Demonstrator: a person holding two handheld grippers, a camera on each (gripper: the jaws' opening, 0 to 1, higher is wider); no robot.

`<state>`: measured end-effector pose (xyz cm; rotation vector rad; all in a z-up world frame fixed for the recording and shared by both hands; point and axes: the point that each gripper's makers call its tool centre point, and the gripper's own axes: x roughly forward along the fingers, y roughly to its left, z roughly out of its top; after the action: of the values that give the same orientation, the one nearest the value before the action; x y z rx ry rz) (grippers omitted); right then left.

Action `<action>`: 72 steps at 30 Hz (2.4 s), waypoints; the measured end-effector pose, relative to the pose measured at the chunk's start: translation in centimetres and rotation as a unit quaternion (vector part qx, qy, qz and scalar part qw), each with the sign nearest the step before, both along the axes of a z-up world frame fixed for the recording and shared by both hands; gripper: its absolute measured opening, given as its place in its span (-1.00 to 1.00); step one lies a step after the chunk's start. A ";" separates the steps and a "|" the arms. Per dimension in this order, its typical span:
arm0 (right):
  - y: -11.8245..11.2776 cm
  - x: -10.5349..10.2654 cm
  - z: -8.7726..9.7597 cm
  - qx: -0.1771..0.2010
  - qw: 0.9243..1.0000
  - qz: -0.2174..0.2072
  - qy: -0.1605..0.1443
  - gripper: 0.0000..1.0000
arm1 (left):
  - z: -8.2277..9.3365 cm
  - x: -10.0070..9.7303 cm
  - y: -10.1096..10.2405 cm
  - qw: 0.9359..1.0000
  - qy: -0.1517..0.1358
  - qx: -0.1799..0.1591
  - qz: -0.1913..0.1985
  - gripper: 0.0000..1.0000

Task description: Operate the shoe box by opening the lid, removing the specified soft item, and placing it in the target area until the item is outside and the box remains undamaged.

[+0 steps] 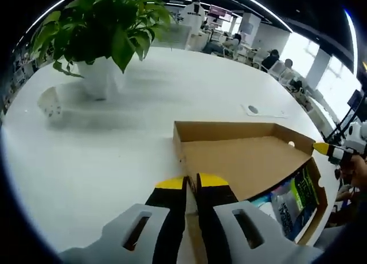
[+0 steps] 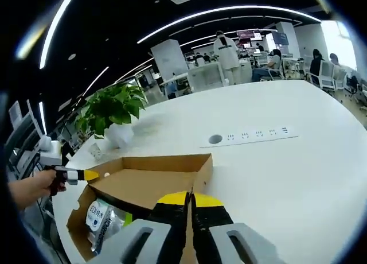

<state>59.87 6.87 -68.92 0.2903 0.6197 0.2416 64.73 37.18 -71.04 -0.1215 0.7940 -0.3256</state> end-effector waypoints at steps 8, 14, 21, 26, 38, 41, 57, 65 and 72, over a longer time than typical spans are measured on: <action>0.3 0.1 0.4 -0.022 0.999 0.027 -0.013 -0.99 | 1.9 0.0 -0.2 0.997 -0.053 0.015 -0.061 -0.80; 1.1 -0.3 2.9 -0.031 0.995 0.068 -0.066 -0.78 | 4.3 -1.3 -1.0 0.989 -0.100 0.013 -0.110 -0.42; 2.5 -1.2 4.7 -0.050 0.989 0.108 -0.093 -0.60 | 5.2 -2.9 -1.1 0.987 -0.107 0.015 -0.117 -0.36; 3.2 -2.5 5.2 -0.071 0.982 0.144 -0.100 -0.44 | 6.7 -4.0 -1.2 0.986 -0.119 0.012 -0.120 -0.21; 4.3 -5.7 5.7 -0.106 0.963 0.221 -0.114 -0.11 | 8.5 -8.6 -1.4 0.983 -0.129 0.008 -0.129 0.09; 4.6 -6.5 5.8 -0.116 0.957 0.239 -0.116 -0.05 | 9.2 -10.0 -1.7 0.982 -0.134 0.008 -0.132 0.15; 4.5 -9.4 5.6 -0.154 0.931 0.310 -0.117 0.23 | 12.8 -16.0 -3.2 0.974 -0.172 0.001 -0.148 0.50; 3.9 -10.2 5.2 -0.164 0.926 0.321 -0.112 0.34 | 14.3 -18.8 -4.6 0.970 -0.185 -0.002 -0.160 0.64; 4.2 -11.2 5.1 -0.173 0.916 0.342 -0.117 0.45 | 15.8 -21.7 -5.9 0.963 -0.201 -0.007 -0.180 0.76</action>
<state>48.69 11.11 -63.86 -0.3114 0.4952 0.8175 43.02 31.30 -55.22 0.0774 0.4054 -0.6783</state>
